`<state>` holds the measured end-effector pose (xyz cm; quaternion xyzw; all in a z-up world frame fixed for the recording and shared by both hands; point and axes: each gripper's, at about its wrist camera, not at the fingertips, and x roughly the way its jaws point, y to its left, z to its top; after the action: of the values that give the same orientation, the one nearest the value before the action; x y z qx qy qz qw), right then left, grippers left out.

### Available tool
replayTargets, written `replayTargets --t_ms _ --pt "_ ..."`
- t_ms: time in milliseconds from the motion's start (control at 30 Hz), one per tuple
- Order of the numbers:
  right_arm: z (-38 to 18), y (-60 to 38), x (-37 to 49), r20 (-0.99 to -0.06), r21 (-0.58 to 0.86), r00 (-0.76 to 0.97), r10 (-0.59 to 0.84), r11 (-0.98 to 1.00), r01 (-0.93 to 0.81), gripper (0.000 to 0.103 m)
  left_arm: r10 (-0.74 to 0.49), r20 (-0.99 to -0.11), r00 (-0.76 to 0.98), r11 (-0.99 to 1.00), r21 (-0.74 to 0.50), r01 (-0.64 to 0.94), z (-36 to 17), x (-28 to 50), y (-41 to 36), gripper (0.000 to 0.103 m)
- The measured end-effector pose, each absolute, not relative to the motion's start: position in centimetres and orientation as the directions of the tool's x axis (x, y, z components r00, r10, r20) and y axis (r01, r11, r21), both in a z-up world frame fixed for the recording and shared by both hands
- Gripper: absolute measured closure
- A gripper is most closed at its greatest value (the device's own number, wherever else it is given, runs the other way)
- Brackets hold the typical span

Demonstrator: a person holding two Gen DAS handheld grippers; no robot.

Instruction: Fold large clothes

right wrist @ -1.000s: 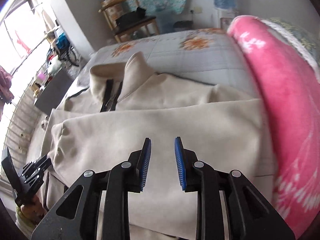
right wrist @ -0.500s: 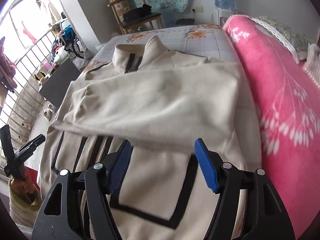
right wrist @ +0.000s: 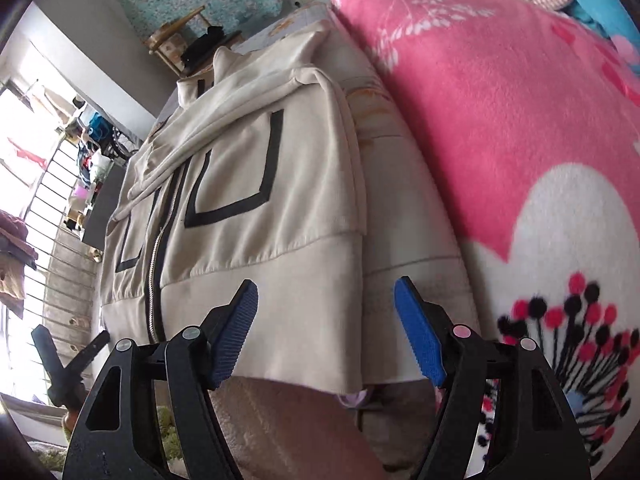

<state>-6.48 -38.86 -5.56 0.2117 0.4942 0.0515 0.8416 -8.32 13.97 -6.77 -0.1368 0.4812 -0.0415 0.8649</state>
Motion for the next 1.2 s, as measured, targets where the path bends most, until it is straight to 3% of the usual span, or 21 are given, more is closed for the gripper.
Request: replayTargets --t_ms 433,767,833,900,933,1000,1200 --pt "-6.8 -38.1 -8.9 -0.784 0.457 0.51 0.355 0.885 0.087 0.064 -0.242 -0.815 0.526 0.937 -0.337 -0.091 -8.1 -9.2 12.9 0.063" --pt "-6.7 -38.5 -9.2 -0.774 0.466 0.507 0.38 0.884 0.049 0.07 -0.228 -0.806 0.546 0.924 -0.356 -0.139 -8.0 -9.5 12.4 0.063" --pt "-6.6 -38.5 -9.2 -0.777 0.454 0.509 0.372 0.89 0.043 0.081 -0.226 -0.8 0.556 0.923 -0.358 -0.14 -7.7 -9.8 12.3 0.064" --pt "-6.8 -38.6 -9.2 -0.781 0.44 0.508 0.363 0.898 0.035 0.092 -0.224 -0.798 0.559 0.929 -0.349 -0.126 -7.4 -9.9 11.9 0.081" --pt "-6.8 -38.7 -9.2 -0.778 0.445 0.509 0.368 0.895 0.032 0.096 -0.221 -0.801 0.557 0.934 -0.339 -0.117 -7.2 -10.0 11.6 0.085" --pt "-6.7 -38.8 -9.4 -0.763 0.462 0.518 0.386 0.887 0.021 0.098 -0.215 -0.803 0.556 0.943 -0.319 -0.096 -6.6 -10.0 11.1 0.102" --pt "-5.8 -38.9 -9.6 -0.731 0.496 0.531 0.429 0.868 -0.018 0.099 -0.212 -0.805 0.554 0.96 -0.279 -0.038 -4.3 -9.8 10.2 0.103"
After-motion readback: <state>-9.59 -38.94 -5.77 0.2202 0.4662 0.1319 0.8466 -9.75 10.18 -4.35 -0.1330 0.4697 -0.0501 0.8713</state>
